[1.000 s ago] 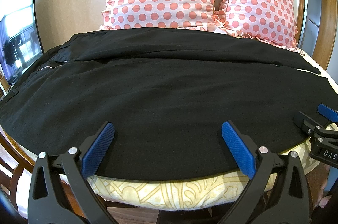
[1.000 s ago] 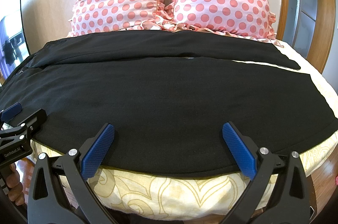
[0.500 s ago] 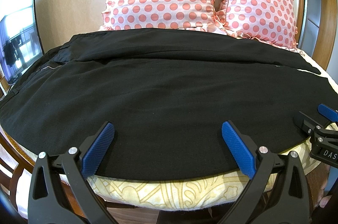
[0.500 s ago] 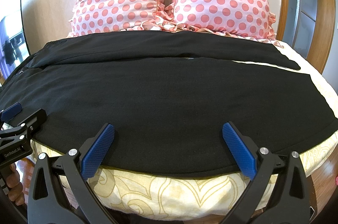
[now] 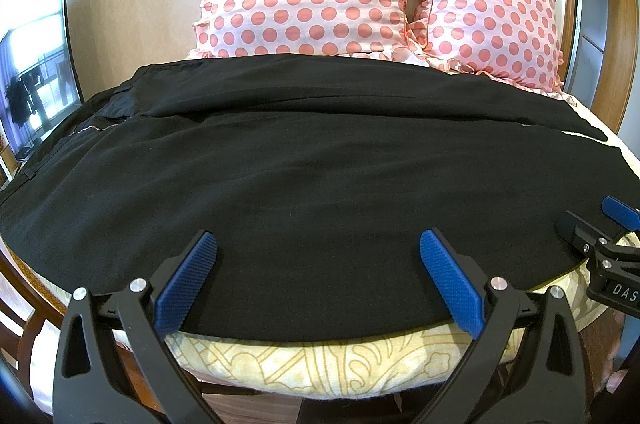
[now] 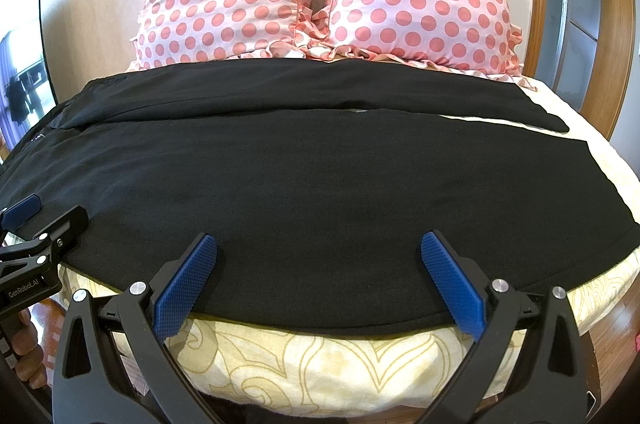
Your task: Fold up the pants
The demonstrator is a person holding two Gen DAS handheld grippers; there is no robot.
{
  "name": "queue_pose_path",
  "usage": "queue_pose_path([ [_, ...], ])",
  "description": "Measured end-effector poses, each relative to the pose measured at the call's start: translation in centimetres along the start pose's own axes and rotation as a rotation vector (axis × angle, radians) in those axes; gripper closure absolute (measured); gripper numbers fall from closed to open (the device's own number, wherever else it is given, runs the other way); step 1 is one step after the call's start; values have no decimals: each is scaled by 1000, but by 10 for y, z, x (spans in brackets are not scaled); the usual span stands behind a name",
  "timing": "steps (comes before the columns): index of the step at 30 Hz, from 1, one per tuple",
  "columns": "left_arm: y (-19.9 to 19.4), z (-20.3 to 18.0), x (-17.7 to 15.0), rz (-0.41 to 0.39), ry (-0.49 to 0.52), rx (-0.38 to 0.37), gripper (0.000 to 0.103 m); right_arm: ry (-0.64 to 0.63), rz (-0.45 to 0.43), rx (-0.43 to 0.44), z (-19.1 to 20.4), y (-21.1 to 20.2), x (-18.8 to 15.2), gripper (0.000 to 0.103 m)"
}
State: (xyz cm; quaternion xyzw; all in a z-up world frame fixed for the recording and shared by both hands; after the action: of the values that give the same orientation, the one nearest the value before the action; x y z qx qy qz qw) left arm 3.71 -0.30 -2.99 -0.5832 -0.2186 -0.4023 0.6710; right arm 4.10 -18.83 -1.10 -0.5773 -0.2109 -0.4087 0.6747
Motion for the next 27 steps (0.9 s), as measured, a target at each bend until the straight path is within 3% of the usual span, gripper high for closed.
queue_pose_path([
  [4, -1, 1, 0, 1, 3, -1, 2, -11, 7, 8, 1, 0, 2, 1],
  [7, -1, 1, 3, 12, 8, -19, 2, -5, 57, 38, -7, -11, 31, 1],
  [10, -3, 9, 9, 13, 1, -22, 2, 50, -3, 53, -22, -16, 66, 1],
  [13, -6, 20, 19, -22, -17, -18, 2, 160, -31, -3, -61, -5, 134, 1],
  [17, -8, 27, 35, -63, -11, -26, 2, 303, 19, -128, -118, 54, 200, 2],
  [18, -8, 27, 38, -68, -8, -30, 2, 352, 39, -181, -137, 75, 217, 4],
  [20, -7, 29, 45, -85, -2, -43, 2, 437, 74, -230, -168, 107, 233, 27],
  [23, -4, 30, 52, -107, -6, -56, 2, 573, 127, -303, -210, 157, 256, 44],
  [27, 8, 33, 57, -100, -24, -82, 2, 688, 144, -400, -252, 209, 280, 52],
])
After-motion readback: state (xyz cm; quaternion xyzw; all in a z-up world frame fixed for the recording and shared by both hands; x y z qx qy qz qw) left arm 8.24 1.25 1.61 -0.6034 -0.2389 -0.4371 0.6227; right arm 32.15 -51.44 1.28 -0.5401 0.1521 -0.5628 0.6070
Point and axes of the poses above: each gripper's, at about its wrist camera, not at the fingertips, and y roughly the way its jaws point, z to its left, x to its top, the point moved 5 cm from there along y, roughly the way its jaws point, and after that the axes turned 15 degrees about y, right-handed, at the moved point
